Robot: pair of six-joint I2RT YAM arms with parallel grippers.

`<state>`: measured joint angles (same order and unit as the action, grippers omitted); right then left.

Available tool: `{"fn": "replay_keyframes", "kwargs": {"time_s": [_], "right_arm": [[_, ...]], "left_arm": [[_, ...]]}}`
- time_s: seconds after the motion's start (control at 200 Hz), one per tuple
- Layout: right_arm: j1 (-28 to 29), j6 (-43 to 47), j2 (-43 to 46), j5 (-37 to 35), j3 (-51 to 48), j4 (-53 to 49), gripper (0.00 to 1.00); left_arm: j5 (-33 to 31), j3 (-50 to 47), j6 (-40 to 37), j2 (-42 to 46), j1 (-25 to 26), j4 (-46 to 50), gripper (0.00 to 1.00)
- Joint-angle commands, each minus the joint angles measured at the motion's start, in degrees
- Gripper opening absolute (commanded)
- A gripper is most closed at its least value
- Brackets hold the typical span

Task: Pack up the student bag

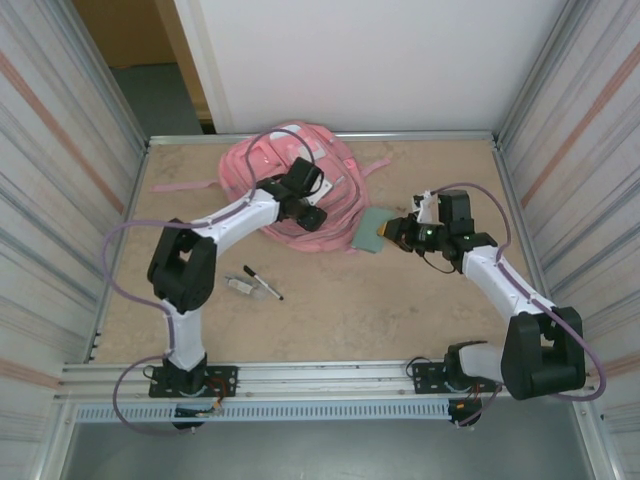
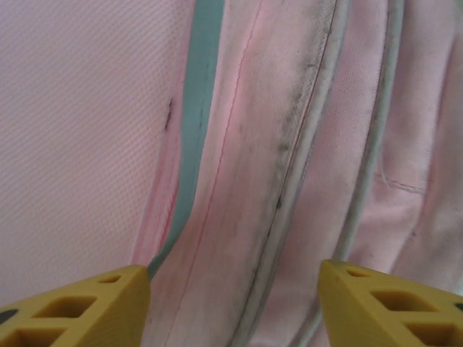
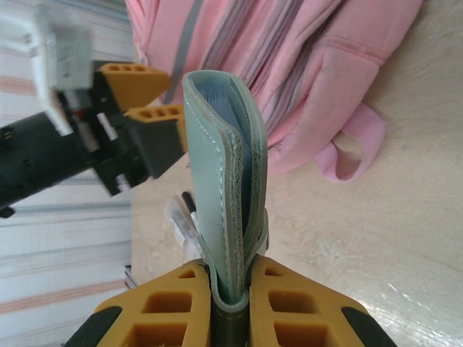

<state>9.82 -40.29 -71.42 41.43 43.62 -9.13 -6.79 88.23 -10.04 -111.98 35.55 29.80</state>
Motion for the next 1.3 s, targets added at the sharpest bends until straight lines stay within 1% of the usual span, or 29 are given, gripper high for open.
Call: {"fn": "replay_keyframes", "kwargs": {"time_s": [0.0, 0.055, 0.115, 0.2, 0.22, 0.266, 0.291, 0.341, 0.446, 0.466, 0.536, 0.611, 0.697, 0.762, 0.822, 0.927, 1.022, 1.082, 1.178, 1.228, 1.293], "right_arm": [[1.3, -1.4, 0.6, -1.0, 0.2, 3.0, 0.08], [1.6, -1.4, 0.5, -1.0, 0.1, 3.3, 0.08], [2.1, -1.8, 0.5, -1.2, -0.3, 4.0, 0.07], [3.0, -2.7, 0.4, -1.4, -0.6, 5.2, 0.07], [3.3, -2.8, 0.3, -1.4, -0.5, 5.3, 0.08], [3.7, -2.6, 0.1, -1.2, -0.2, 5.1, 0.08], [4.1, -2.5, 0.0, -1.1, -0.1, 5.0, 0.08], [4.2, -2.4, 0.1, -1.1, 0.2, 4.7, 0.08], [4.4, -2.6, 0.5, -1.6, 0.2, 4.5, 0.08], [4.3, -2.5, 0.5, -1.5, 0.2, 4.4, 0.08], [4.3, -1.6, 0.2, -1.1, 1.1, 3.3, 0.09], [4.2, -0.4, 0.2, -1.7, 1.9, 1.6, 0.09], [4.1, -0.7, 0.2, -2.4, 2.0, 1.3, 0.09], [3.8, -0.6, -0.5, -0.5, 2.3, 2.1, 0.09], [3.6, -0.5, -1.2, 0.2, 2.9, 2.4, 0.09], [3.4, -4.0, -2.8, 0.4, 3.2, 5.9, 0.08], [5.0, -7.2, -8.0, 1.6, 6.0, 9.4, 0.08], [7.3, -9.5, -11.5, -2.7, 8.0, 10.8, 0.07], [11.5, -16.6, -17.7, -10.2, 9.7, 19.4, 0.04], [13.3, -20.9, -21.4, -14.2, 11.8, 21.5, 0.0], [15.1, -24.9, -25.4, -18.5, 14.0, 25.2, 0.0]], "left_arm": [[-5.0, 2.8, -3.7, -2.9, 1.2, -0.4, 0.53], [-5.8, 3.1, -4.1, -4.2, 1.4, -2.0, 0.52], [-6.9, 3.7, -3.8, -5.8, 1.2, -3.4, 0.43], [-10.0, 6.4, -2.4, -7.7, 1.0, -2.4, 0.36], [-10.6, 6.8, -2.3, -7.7, 1.0, -2.3, 0.32], [-11.4, 7.1, -2.2, -7.7, 1.1, -2.9, 0.3], [-11.9, 7.0, -2.3, -7.7, 1.1, -3.6, 0.26], [-11.9, 6.9, -2.7, -7.6, 1.2, -4.4, 0.13], [-12.6, 6.5, -4.9, -6.1, 1.7, -5.7, 0.06], [-12.9, 6.0, -5.5, -5.7, 1.8, -6.5, 0.0], [-12.9, 4.6, -7.5, -4.4, 2.1, -8.3, 0.0], [-11.6, 3.8, -6.8, -2.1, 2.2, -8.7, 0.0], [-7.6, 3.6, -5.5, 2.0, 2.3, -7.7, 0.0], [-4.1, 3.5, -5.1, 5.9, 2.6, -7.1, 0.0], [-2.6, 2.9, -4.4, 9.2, 2.7, -8.1, 0.0], [-4.1, -0.3, -4.9, 14.4, 2.6, -13.6, 0.0], [-3.5, -0.5, -5.1, 16.5, 1.8, -15.3, 0.0], [-0.8, 1.2, -3.2, 16.3, 0.7, -14.2, 0.0], [2.9, 3.7, 0.4, 15.3, -0.6, -12.8, 0.0], [4.0, 4.4, 0.8, 14.8, -0.7, -12.8, 0.0], [4.8, 5.6, 1.7, 14.1, -0.9, -12.3, 0.0]]}}
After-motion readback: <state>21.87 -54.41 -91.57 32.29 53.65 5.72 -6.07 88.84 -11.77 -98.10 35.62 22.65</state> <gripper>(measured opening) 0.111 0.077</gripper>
